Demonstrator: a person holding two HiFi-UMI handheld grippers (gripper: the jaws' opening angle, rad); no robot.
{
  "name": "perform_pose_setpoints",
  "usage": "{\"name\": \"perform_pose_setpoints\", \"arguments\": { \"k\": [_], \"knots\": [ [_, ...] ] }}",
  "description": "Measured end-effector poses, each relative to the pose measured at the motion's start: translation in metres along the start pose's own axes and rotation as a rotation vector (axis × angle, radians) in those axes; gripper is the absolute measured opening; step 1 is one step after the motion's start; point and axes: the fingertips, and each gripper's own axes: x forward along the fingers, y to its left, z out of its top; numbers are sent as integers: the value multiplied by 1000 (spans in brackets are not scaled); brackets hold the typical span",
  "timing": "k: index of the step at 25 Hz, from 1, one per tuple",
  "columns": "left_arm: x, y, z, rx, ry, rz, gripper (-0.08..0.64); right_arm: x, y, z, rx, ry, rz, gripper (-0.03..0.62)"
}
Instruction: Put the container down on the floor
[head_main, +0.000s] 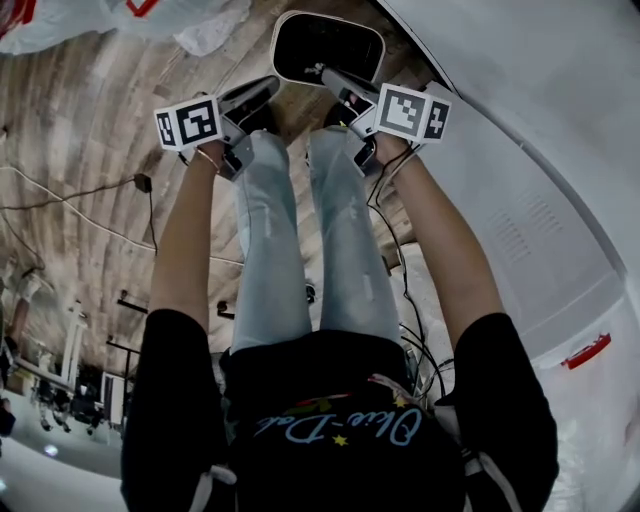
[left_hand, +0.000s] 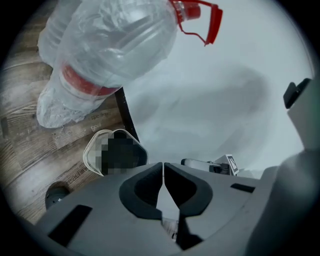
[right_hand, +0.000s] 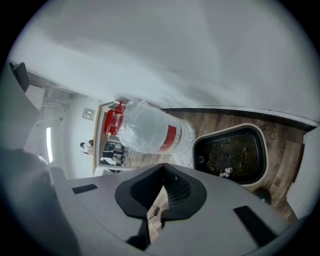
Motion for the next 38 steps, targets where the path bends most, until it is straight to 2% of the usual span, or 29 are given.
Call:
{"name": "perform_pose_setpoints", "arguments": {
  "k": [3, 7, 10, 12, 22, 26, 29, 35, 38],
  "knots": [
    [-11, -17, 0, 53, 4, -1, 11, -16, 16, 3, -65, -18, -3, 0],
    [-22, -51, 3, 122, -24, -36, 9, -41, 40, 17, -17, -123, 39, 0],
    [-30, -78, 10, 139, -71, -69, 9, -58, 57, 30, -14, -201, 46, 0],
    [-37, -98, 17, 154, -105, -92, 9, -68, 69, 36, -37, -238, 41, 0],
    [-82, -205, 36, 339, -192, -115, 9, -118, 144, 53, -171, -357, 35, 0],
    [-97, -240, 29, 495, -155, -58, 9, -144, 172, 56, -244, -411, 13, 0],
    [-102, -265, 28, 597, -121, -45, 9, -163, 191, 60, -317, -444, -10, 0],
    [-124, -326, 23, 659, -131, -58, 9, -214, 232, 59, -390, -518, -41, 0],
    [-132, -356, 20, 750, -127, -26, 9, -241, 252, 59, -421, -556, -43, 0]
  ]
}}
